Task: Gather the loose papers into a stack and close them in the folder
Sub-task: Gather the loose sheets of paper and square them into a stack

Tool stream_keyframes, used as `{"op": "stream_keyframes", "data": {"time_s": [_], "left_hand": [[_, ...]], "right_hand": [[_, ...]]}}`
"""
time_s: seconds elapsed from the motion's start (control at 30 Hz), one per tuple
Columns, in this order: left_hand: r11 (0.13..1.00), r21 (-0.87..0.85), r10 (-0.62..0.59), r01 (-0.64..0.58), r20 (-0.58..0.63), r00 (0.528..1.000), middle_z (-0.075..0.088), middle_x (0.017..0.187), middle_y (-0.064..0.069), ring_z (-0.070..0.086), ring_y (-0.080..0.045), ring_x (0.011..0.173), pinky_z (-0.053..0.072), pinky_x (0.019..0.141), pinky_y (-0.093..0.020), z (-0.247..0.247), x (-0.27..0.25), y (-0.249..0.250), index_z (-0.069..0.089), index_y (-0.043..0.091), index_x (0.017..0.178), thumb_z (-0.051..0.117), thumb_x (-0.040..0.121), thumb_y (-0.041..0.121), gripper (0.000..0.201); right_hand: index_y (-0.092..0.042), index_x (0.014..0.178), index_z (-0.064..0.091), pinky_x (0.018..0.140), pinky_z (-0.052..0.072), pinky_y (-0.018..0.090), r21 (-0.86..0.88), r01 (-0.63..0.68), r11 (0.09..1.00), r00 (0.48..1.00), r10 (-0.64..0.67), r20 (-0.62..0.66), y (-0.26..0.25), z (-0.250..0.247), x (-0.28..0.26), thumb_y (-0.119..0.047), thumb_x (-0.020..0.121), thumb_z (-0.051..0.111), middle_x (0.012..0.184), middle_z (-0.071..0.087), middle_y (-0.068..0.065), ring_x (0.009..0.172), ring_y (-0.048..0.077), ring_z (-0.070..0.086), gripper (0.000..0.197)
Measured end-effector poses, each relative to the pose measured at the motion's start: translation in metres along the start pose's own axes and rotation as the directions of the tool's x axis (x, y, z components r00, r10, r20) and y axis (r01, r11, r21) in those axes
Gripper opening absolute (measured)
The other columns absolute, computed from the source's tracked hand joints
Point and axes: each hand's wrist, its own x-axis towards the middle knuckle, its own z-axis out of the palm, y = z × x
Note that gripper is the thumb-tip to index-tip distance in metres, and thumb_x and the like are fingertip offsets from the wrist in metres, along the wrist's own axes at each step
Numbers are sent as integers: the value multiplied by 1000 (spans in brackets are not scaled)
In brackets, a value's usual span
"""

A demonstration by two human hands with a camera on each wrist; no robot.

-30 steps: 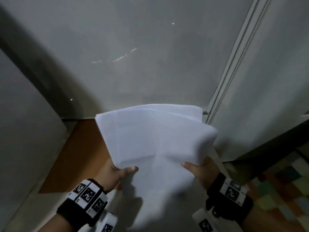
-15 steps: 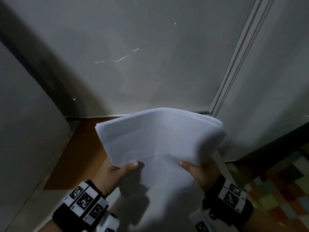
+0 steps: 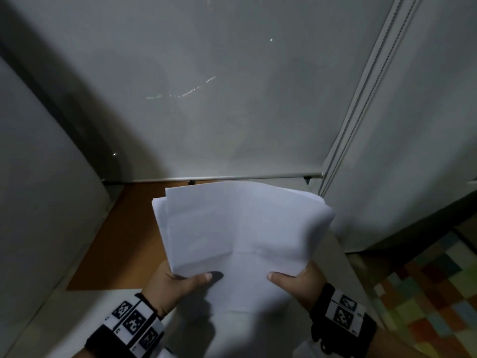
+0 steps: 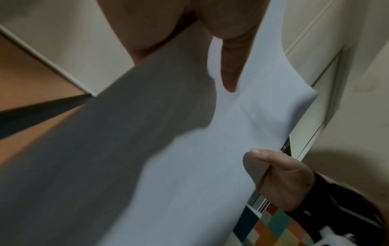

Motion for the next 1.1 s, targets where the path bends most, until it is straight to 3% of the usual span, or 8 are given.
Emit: {"op": "stream_keyframes", "data": {"time_s": [0.2, 0.37, 0.47, 0.73, 0.87, 0.97, 1.03, 1.1], "left_hand": [[998, 8, 62, -63, 6, 998, 78, 73, 11, 73, -5, 71, 57, 55, -14, -12, 2, 32, 78, 26, 66, 89, 10, 56, 64], [977, -54, 210, -209, 25, 977, 79, 78, 7, 74, -10, 75, 59, 60, -19, -2, 5, 55, 78, 31, 75, 91, 21, 52, 59], [967, -73, 246, -243, 41, 968, 79, 80, 4, 74, -12, 76, 60, 61, -21, 0, 2, 63, 78, 29, 78, 91, 25, 49, 58], [907, -52, 416, -419, -56, 908, 77, 86, 15, 70, -1, 79, 57, 65, -13, -4, 0, 72, 77, 37, 83, 85, 43, 33, 42], [934, -106, 329, -341, -114, 937, 77, 65, 4, 71, -7, 61, 58, 56, -17, -5, -3, 63, 79, 22, 64, 84, 61, 25, 6], [932, -110, 326, -344, -154, 933, 75, 58, 5, 70, -5, 55, 57, 52, -15, -9, -1, 56, 78, 20, 58, 63, 74, -8, 35], [923, -133, 345, -362, -134, 929, 76, 61, 5, 71, -6, 58, 57, 55, -15, -6, -1, 61, 79, 20, 61, 79, 64, 13, 8], [923, -119, 355, -365, -97, 930, 77, 63, 4, 71, -7, 60, 58, 57, -17, -5, 1, 64, 79, 19, 64, 90, 42, 40, 32]], "right_hand": [[-40, 74, 70, 67, 48, 5, -37, 272, 962, 962, -272, -18, -47, -17, -2, -4, 69, 75, 72, 68, -37, 80, -11, 65, 36], [-68, 117, 33, 87, 40, -1, -154, 636, 756, 764, -645, -13, -97, -19, -11, -10, 67, 69, 109, 54, -46, 102, -21, 51, 84], [-61, 114, 44, 89, 39, 0, -225, 717, 659, 682, -731, 32, -106, -15, -12, -14, 74, 65, 109, 55, -48, 103, -19, 54, 66], [-60, 102, 54, 83, 40, -3, -129, 707, 696, 702, -713, -1, -119, -8, -21, -25, 74, 64, 103, 58, -46, 96, -20, 56, 46], [-29, 118, 48, 73, 40, -6, -25, 510, 860, 859, -507, 63, -95, -15, -16, -23, 55, 79, 82, 66, -39, 83, -25, 56, 70], [-19, 77, 70, 67, 46, 4, -92, 91, 992, 993, -83, 87, -29, -1, -23, -62, 12, 83, 60, 66, -35, 65, -25, 57, 79], [-20, 48, 66, 59, 49, 8, 29, -113, 993, 993, 112, 45, 17, 7, -21, -54, 8, 88, 50, 67, -20, 56, -20, 59, 57], [-18, 41, 63, 53, 47, 2, 90, -177, 980, 984, 177, 14, 34, 14, -16, -40, 21, 93, 45, 65, -18, 55, -15, 62, 43]]}}
